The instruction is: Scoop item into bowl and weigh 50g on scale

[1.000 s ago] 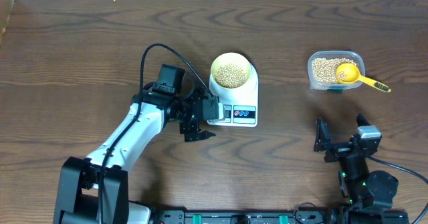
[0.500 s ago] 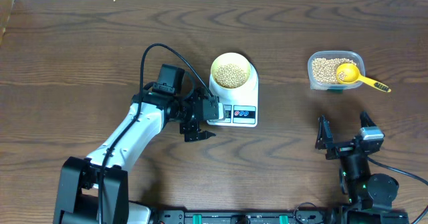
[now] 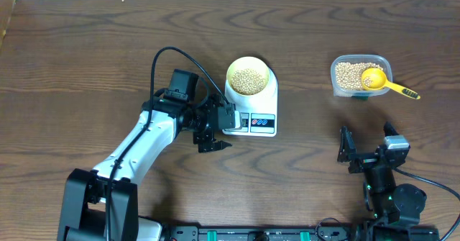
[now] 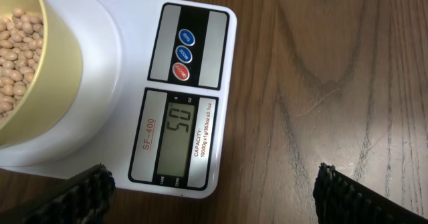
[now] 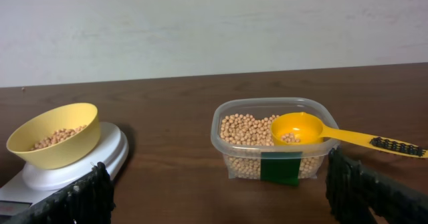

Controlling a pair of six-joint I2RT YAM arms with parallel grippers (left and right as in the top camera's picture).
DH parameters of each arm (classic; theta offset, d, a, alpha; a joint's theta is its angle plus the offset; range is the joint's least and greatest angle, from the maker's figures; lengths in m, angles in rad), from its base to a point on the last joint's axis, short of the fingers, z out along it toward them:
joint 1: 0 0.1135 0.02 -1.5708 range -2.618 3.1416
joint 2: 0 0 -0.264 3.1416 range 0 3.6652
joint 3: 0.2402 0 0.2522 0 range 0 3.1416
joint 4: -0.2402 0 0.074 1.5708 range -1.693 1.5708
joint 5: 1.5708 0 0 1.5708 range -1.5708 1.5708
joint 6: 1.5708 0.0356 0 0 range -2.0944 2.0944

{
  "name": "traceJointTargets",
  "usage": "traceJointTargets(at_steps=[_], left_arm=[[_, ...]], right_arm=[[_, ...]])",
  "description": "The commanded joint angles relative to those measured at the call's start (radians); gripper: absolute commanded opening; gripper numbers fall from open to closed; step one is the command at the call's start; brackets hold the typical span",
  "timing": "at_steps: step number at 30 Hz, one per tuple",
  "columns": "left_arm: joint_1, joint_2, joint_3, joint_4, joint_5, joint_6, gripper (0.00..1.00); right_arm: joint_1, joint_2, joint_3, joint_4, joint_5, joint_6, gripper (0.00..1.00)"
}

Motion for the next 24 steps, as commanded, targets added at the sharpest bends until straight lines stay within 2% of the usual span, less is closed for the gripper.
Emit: traceJointTargets(at_steps=[1, 7, 12, 16, 24], left_arm=[[-0.002, 0.003, -0.012, 0.0, 0.013, -0.012, 0.98], [-0.002, 0.003, -0.012, 0.0, 0.013, -0.012, 0.98], [-0.002, 0.003, -0.012, 0.0, 0.013, -0.012, 0.98], [-0.002, 0.003, -0.012, 0.0, 0.013, -0.012, 0.98], [-0.002, 0.003, -0.012, 0.0, 0.013, -0.012, 0.98]], right_arm=[[-0.005, -0.007, -0.002, -0.006, 0.0, 0.002, 0.99], [-0.034, -0.007, -0.002, -0.006, 0.024, -0.006, 0.99], [-0.074, -0.007, -0.002, -0.011, 0.099, -0.071, 0.99], [-0.069, -0.007, -0.002, -0.021, 0.193, -0.077, 0.99], [-0.019, -0.006, -0.002, -0.026, 0.183, -0.077, 0.99]])
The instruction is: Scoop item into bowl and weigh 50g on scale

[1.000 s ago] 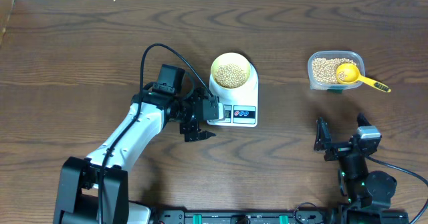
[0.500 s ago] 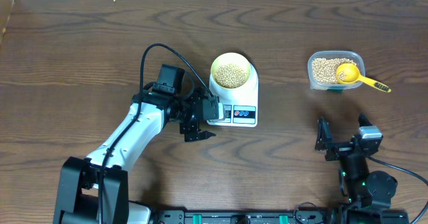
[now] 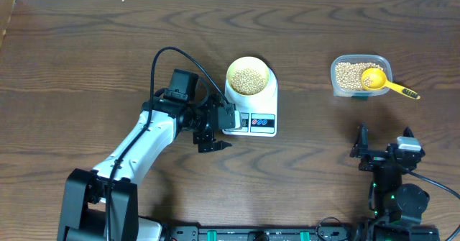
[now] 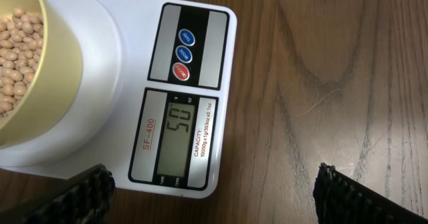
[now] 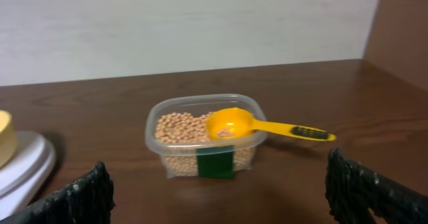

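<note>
A yellow bowl (image 3: 249, 76) of beans sits on the white scale (image 3: 261, 123); in the left wrist view the scale display (image 4: 180, 140) reads 50. My left gripper (image 3: 213, 142) (image 4: 214, 200) hangs open just in front of the scale, holding nothing. A clear tub of beans (image 3: 356, 75) (image 5: 204, 136) stands at the right with the yellow scoop (image 3: 384, 83) (image 5: 251, 124) resting across it. My right gripper (image 3: 384, 152) (image 5: 217, 197) is open near the front edge, well short of the tub.
The dark wooden table (image 3: 86, 47) runs to a pale wall at the back. A wooden side panel (image 5: 401, 30) rises at the far right in the right wrist view.
My right arm has drawn back and turned rightward, so the tub sits more central and farther off in its view, with the scale at the left edge. The left arm has not moved.
</note>
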Controlling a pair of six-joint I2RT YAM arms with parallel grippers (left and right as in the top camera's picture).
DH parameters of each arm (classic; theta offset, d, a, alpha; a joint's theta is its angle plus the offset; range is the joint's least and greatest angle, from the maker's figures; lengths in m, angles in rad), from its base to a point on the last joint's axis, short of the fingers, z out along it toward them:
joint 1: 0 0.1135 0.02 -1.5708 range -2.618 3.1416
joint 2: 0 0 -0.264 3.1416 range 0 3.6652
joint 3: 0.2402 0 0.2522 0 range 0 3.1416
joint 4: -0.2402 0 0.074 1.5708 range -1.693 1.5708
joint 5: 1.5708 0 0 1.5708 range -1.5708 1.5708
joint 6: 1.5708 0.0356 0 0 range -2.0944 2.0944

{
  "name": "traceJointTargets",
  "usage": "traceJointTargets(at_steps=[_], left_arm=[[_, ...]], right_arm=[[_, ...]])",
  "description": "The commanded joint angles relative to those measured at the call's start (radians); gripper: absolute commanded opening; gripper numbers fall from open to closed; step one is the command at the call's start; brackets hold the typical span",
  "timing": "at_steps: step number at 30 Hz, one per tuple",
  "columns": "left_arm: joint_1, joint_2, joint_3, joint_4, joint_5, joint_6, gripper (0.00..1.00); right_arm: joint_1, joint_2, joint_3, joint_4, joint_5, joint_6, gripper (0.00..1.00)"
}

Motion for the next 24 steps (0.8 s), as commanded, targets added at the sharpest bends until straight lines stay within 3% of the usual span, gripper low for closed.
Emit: traceJointTargets(at_steps=[1, 24], left_arm=[[-0.002, 0.003, -0.012, 0.0, 0.013, -0.012, 0.98], [-0.002, 0.003, -0.012, 0.0, 0.013, -0.012, 0.98]], right_arm=[[0.042, -0.006, -0.002, -0.009, 0.029, -0.018, 0.99], [0.042, -0.006, -0.002, -0.005, 0.025, -0.009, 0.99]])
